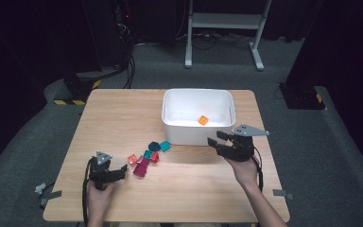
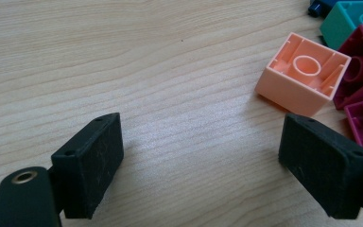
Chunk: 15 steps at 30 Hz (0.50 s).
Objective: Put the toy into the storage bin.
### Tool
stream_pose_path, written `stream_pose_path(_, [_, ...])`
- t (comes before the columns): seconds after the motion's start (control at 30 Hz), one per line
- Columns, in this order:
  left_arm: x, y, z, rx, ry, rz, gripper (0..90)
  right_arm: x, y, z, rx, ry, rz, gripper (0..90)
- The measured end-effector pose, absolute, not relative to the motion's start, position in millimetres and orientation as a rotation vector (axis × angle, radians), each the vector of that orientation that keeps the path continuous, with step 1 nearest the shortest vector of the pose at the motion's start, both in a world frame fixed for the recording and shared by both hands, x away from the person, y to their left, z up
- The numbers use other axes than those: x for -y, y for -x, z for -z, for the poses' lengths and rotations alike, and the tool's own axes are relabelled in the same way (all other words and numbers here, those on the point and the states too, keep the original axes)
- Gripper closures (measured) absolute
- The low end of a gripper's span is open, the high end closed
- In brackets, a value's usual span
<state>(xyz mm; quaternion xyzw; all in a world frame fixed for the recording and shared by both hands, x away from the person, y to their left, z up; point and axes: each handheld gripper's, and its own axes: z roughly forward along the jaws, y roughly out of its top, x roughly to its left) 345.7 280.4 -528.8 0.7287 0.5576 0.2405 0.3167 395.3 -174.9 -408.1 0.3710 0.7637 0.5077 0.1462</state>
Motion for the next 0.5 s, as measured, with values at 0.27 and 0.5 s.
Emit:
stream_pose_path(0.27, [-280, -346, 529, -1.466, -1.92, -0.63, 14.6, 181, -388, 458, -2.229, -1.137, -1.375, 46.9])
stream_pose_path(0.5, [-281, -346, 529, -1.463, -1.925, -0.628, 14.0, 179, -385, 492, -2.277, -1.193, -1.278, 45.2])
